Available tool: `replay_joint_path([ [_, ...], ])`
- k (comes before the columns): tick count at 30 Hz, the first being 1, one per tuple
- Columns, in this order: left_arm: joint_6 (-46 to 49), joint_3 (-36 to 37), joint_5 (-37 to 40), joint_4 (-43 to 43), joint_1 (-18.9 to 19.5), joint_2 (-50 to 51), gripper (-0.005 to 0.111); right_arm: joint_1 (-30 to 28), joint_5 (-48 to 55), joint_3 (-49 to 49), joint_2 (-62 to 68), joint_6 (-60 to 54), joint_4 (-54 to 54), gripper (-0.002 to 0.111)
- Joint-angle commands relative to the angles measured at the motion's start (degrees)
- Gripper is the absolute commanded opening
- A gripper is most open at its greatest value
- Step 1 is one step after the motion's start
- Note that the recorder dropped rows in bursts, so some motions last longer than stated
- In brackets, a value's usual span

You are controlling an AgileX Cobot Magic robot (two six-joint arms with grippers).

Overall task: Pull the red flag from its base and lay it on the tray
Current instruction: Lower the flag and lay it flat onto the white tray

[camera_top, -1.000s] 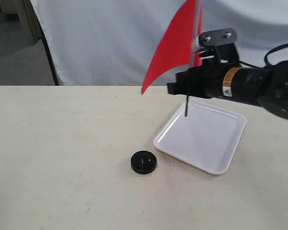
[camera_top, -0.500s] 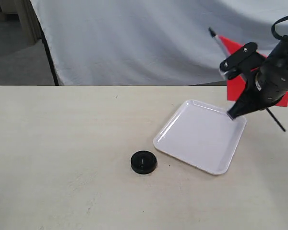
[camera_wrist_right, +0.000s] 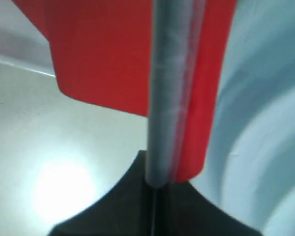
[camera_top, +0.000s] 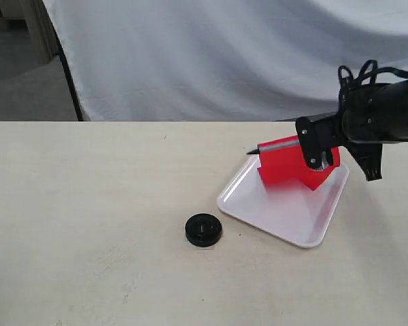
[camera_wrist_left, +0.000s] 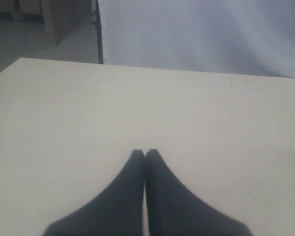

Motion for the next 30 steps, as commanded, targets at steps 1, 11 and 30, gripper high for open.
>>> replay_joint_path([
  [1,0.2,0.1,-0.1,0.0,-0.2,-0.1,0.0,-0.1,-1.4,-0.3,4.5,-0.8,-16.5,-0.001],
  [11,0.2,0.1,-0.1,0.0,-0.2,-0.1,0.0,-0.1,-9.2,-2.7,11.3,-0.4,-19.5,-0.001],
  [30,0.2,0.1,-0.1,0.0,-0.2,-0.1,0.0,-0.1,-9.4,-2.6,11.4,5.8,-19.5,0.06],
])
